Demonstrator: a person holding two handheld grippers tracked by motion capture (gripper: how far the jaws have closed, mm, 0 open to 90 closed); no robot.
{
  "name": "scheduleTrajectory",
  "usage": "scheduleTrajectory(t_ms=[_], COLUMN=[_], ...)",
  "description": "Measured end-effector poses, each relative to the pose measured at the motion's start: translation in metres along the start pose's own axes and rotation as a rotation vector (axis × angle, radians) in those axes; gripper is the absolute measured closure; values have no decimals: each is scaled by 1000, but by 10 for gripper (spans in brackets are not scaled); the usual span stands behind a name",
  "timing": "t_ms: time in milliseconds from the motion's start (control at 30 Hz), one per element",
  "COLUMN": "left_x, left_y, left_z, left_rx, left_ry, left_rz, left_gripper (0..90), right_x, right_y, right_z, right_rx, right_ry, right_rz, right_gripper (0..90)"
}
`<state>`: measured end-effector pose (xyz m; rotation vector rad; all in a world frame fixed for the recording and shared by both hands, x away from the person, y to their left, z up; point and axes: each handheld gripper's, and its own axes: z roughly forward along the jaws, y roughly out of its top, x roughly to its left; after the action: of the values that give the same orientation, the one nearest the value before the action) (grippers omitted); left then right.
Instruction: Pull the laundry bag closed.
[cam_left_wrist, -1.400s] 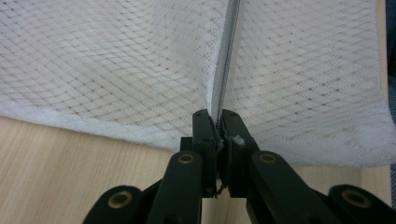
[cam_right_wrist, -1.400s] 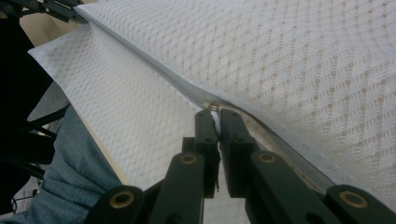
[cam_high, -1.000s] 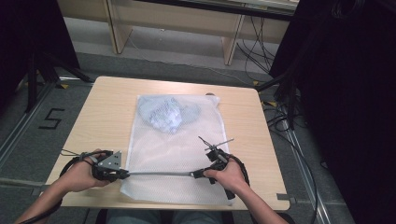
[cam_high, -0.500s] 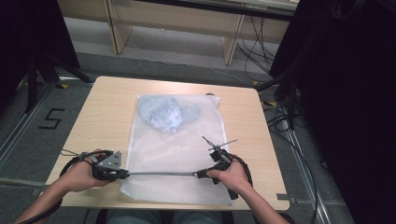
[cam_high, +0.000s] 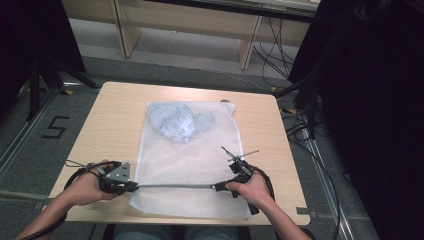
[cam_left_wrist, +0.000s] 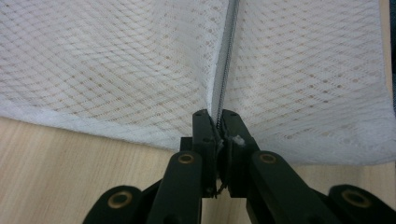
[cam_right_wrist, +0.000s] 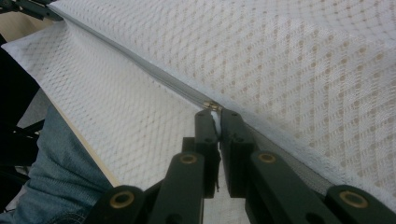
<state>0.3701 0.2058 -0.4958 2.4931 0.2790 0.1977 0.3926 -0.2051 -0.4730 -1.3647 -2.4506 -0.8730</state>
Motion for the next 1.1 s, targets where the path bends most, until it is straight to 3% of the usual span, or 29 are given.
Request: scheduleTrajectory(t_ms=[567,767,800,1100], left_x=[0,0,0,0], left_y=[0,0,0,0], left_z=[0,0,1,2], left_rx=[0,-1,-2,-1], left_ry=[2,1,3,-2], left_rz=[1,1,2,-3], left_gripper=[851,851,851,851], right_x=[-7,-10,-9,-15], right_y=[-5,-6,-6,-11], right_z=[-6,-6,-7,-13], right_rx=[9,5,6,4], right_ry=[-23,-24,-19,-35], right_rz=[43,21,42,52], right_gripper=[870,870,870,870])
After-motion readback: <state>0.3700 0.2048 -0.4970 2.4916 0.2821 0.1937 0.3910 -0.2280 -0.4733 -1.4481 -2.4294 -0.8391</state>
